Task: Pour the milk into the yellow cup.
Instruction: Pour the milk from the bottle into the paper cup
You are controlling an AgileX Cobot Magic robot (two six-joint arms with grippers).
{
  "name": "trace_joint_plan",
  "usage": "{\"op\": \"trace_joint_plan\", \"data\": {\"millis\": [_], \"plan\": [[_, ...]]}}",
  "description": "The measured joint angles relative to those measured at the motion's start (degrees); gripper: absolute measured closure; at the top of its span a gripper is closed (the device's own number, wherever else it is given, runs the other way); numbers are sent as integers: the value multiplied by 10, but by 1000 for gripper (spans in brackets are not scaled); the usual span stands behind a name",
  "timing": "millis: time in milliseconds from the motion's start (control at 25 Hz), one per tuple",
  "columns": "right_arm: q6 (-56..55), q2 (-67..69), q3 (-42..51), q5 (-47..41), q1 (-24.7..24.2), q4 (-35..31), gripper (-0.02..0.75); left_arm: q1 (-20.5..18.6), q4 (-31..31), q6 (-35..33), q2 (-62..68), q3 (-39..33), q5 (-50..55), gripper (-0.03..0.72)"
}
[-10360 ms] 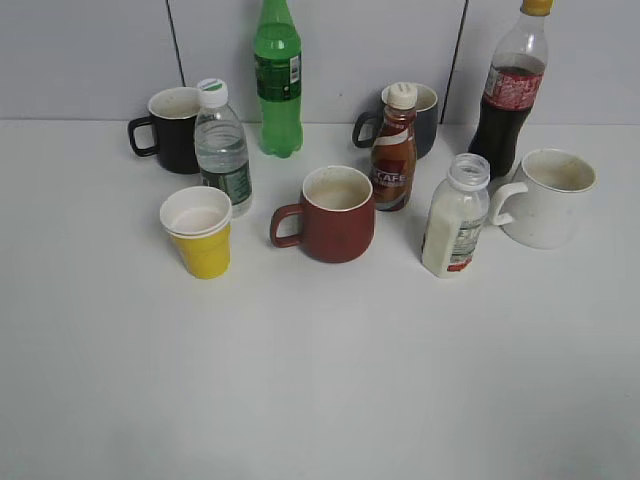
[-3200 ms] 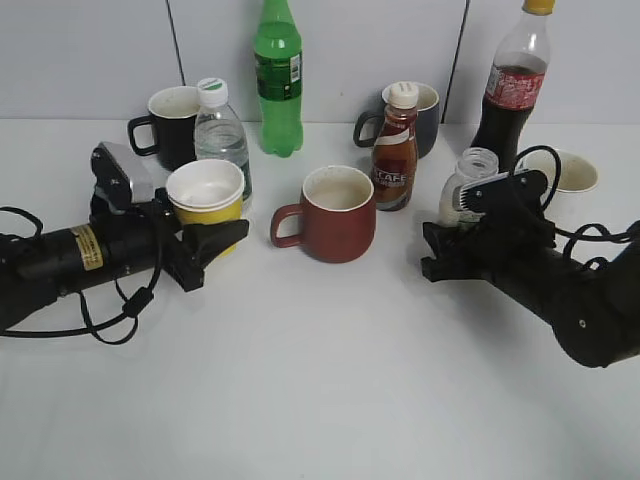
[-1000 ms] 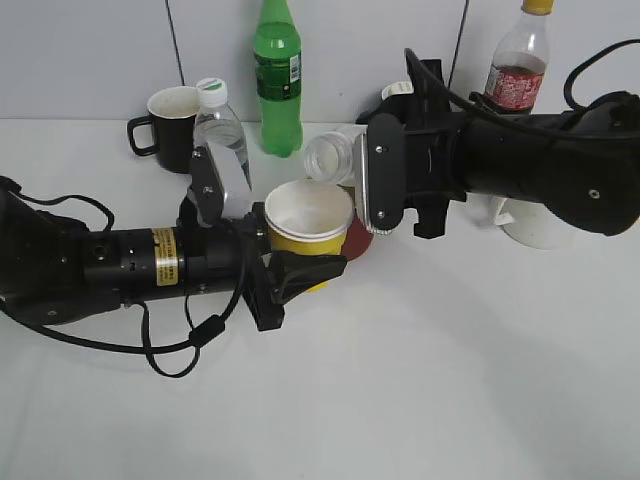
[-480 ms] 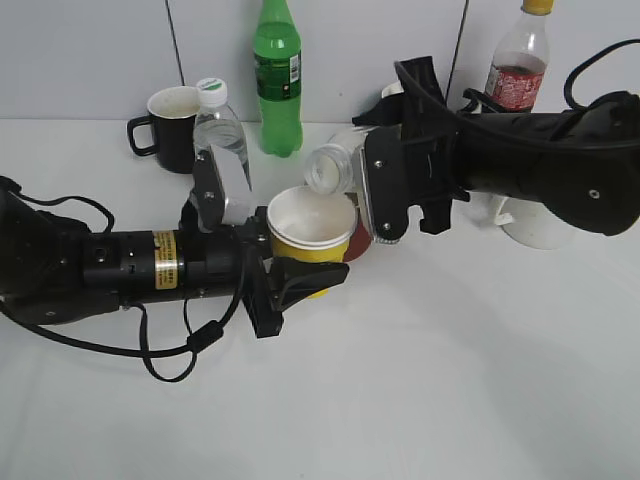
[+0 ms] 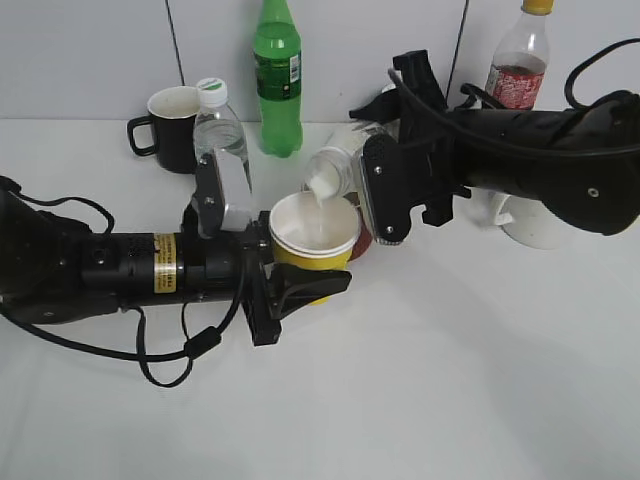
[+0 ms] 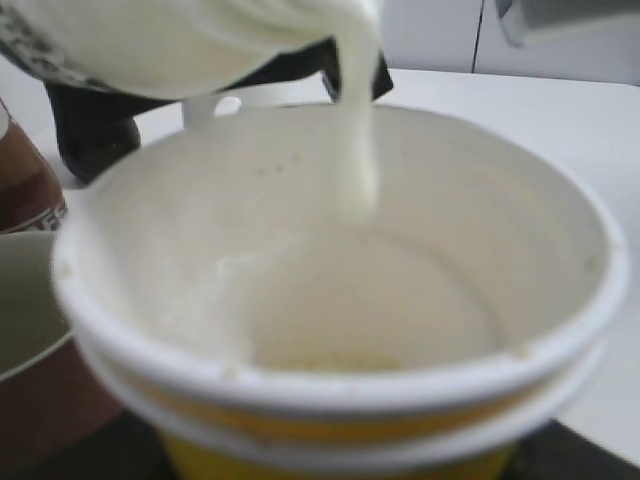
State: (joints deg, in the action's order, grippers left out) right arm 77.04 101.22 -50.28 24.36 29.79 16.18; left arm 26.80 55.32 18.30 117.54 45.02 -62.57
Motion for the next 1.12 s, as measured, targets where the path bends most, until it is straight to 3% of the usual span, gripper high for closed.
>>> {"op": "trace_joint_plan", "data": {"millis": [1120], "plan": [[56,0,0,29,0,-5,300,0,7,1,0,0,-1,301]]}}
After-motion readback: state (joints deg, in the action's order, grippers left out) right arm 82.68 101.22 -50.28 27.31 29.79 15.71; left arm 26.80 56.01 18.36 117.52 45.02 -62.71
